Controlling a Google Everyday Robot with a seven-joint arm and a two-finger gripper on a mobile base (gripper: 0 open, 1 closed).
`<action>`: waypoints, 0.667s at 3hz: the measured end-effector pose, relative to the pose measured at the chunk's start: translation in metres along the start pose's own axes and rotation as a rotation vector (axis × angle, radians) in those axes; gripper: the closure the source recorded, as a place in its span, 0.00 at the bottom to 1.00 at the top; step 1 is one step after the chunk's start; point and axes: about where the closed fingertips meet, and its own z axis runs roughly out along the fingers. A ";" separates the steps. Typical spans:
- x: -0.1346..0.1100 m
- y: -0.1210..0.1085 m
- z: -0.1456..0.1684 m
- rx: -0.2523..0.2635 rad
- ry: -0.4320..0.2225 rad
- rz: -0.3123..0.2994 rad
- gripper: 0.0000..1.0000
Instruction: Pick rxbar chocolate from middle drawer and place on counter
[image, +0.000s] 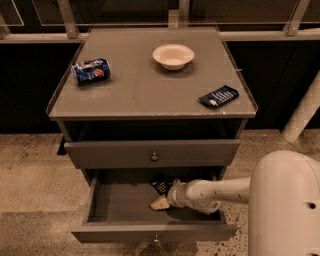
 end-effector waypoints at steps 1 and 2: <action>0.000 0.000 0.000 0.000 0.000 0.000 1.00; -0.004 0.000 -0.004 0.000 0.000 0.000 1.00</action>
Offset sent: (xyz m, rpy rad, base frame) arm 0.0012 0.0017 0.0343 0.0409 -0.0050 0.0579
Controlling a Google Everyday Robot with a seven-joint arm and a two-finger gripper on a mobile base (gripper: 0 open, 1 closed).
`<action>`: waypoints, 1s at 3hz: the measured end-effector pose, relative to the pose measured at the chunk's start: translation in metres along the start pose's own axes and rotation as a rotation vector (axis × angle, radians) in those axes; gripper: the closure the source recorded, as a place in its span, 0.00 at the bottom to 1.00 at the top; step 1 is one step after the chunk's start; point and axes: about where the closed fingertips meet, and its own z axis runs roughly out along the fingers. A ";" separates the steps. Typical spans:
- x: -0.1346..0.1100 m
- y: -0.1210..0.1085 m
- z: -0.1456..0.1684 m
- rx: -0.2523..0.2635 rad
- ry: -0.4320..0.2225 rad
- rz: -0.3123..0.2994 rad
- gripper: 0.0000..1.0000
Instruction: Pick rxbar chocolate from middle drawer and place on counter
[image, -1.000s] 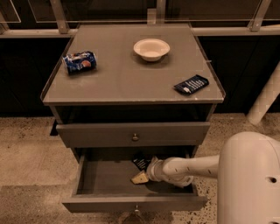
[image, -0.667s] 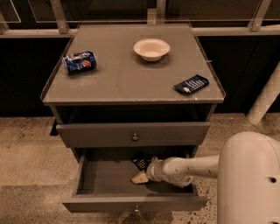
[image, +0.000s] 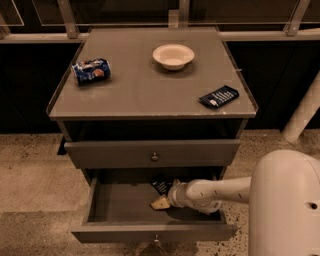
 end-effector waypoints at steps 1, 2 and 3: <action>-0.006 -0.001 -0.005 0.001 -0.004 -0.003 1.00; -0.027 0.000 -0.020 -0.033 -0.035 -0.019 1.00; -0.027 0.000 -0.020 -0.033 -0.035 -0.019 1.00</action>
Offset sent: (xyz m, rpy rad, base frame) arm 0.0084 0.0055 0.0631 0.0654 -0.0293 0.0850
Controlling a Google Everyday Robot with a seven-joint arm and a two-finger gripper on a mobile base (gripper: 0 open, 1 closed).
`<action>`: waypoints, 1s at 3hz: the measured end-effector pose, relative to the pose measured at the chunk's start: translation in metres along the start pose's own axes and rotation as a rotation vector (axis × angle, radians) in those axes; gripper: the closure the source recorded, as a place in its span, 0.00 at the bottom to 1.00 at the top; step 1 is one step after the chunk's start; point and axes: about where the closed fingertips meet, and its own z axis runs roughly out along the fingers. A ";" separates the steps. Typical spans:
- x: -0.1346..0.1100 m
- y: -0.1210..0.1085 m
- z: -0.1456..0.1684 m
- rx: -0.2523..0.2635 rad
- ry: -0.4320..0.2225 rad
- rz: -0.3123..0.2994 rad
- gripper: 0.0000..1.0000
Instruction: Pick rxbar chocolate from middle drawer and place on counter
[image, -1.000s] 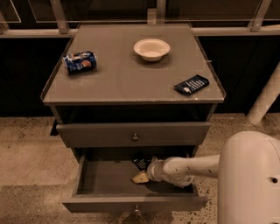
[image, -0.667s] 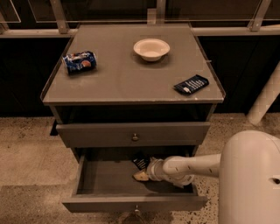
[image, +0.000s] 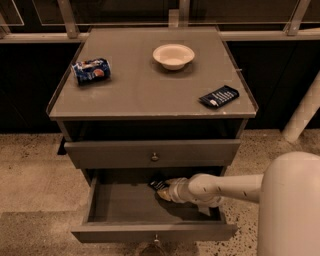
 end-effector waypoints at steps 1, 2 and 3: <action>0.001 0.011 -0.016 -0.055 0.001 -0.004 1.00; 0.001 0.028 -0.056 -0.100 -0.010 0.013 1.00; 0.008 0.048 -0.090 -0.145 -0.003 0.050 1.00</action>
Offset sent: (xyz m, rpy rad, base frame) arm -0.0884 -0.0323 0.0813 0.1052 0.0844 0.0746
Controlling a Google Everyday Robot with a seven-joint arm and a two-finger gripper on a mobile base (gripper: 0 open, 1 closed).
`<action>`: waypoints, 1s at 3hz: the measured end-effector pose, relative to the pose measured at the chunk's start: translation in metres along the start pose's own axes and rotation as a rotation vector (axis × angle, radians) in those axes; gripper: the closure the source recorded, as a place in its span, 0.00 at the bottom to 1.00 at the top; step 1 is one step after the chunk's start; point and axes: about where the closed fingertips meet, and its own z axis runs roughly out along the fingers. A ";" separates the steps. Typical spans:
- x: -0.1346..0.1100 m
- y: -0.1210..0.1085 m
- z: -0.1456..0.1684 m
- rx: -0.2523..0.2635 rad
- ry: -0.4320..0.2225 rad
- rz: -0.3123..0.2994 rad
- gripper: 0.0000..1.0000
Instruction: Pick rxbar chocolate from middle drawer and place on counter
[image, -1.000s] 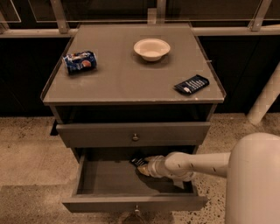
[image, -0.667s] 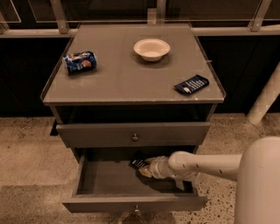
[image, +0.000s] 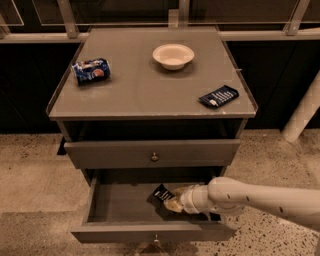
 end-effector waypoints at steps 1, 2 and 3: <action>-0.009 0.019 -0.033 -0.019 0.008 -0.007 1.00; -0.034 0.023 -0.064 0.010 0.003 -0.044 1.00; -0.039 0.022 -0.068 0.018 0.000 -0.053 1.00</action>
Offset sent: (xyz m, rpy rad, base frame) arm -0.0183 -0.0181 0.1260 -0.0555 -0.0907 0.0245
